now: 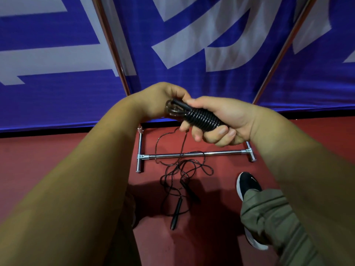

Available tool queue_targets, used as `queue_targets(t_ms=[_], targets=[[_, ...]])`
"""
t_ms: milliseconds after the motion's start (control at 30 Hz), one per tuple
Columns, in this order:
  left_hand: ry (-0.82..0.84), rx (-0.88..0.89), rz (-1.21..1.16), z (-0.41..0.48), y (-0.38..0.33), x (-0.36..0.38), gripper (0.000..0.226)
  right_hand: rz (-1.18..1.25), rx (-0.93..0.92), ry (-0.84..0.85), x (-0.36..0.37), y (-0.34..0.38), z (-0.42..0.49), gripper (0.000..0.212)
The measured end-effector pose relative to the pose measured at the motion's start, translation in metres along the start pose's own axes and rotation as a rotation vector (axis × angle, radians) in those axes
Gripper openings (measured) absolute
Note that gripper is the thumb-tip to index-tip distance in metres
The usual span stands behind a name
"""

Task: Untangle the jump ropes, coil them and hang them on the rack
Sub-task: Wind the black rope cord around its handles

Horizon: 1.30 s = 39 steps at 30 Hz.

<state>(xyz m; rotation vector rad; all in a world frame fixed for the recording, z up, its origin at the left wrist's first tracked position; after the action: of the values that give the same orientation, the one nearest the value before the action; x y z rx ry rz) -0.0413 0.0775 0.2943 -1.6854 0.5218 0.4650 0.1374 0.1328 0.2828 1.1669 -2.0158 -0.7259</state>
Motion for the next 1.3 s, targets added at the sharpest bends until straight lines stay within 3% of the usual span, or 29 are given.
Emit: queue_targets(t_ms=[100,167,300,567,700,800,867,933,1000,1100,1300], targets=[[-0.031,0.002,0.010,0.000,-0.004,-0.001,0.017,-0.055,0.110,0.132,0.010,-0.006,-0.005,0.060],[-0.085,0.037,0.013,-0.001,-0.007,-0.005,0.022,-0.086,0.161,0.103,0.011,-0.007,-0.008,0.070],[-0.201,0.113,0.046,-0.002,-0.012,-0.015,0.030,-0.081,0.149,-0.066,-0.001,-0.010,0.002,0.057],[-0.296,0.255,0.524,0.005,-0.022,-0.011,0.030,-0.045,0.053,-0.479,-0.019,-0.012,0.022,0.058],[-0.307,0.227,0.598,0.014,-0.020,0.004,0.031,0.027,-0.025,-0.621,-0.026,-0.009,0.029,0.051],[-0.259,0.052,0.475,0.016,-0.014,0.012,0.020,0.086,-0.094,-0.653,-0.029,-0.008,0.030,0.043],[-0.169,-0.074,0.223,0.013,-0.010,0.016,0.018,0.072,-0.147,-0.668,-0.032,-0.006,0.030,0.041],[-0.024,-0.185,-0.070,0.010,-0.005,0.021,0.027,0.034,-0.197,-0.685,-0.034,-0.002,0.029,0.039],[0.084,-0.241,-0.206,0.007,0.000,0.022,0.034,-0.014,-0.233,-0.696,-0.035,0.002,0.026,0.036],[0.120,-0.244,-0.201,0.003,0.003,0.021,0.027,-0.093,-0.263,-0.725,-0.032,0.005,0.023,0.032],[-0.092,-0.292,0.008,0.009,0.001,0.022,0.034,-0.001,-0.262,-0.741,-0.024,0.006,0.020,0.035]])
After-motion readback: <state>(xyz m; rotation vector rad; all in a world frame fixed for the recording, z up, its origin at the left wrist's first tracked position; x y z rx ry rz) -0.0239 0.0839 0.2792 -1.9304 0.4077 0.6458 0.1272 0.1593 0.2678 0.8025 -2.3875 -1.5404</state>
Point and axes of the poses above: each hand's wrist, its own z-axis towards the middle knuckle, its own x-axis out of the palm, y = z × x, the point moved 3 cm from there along z, towards the middle knuckle, and after that the axes turned 1 degree about -y, right-handed, at the moved point
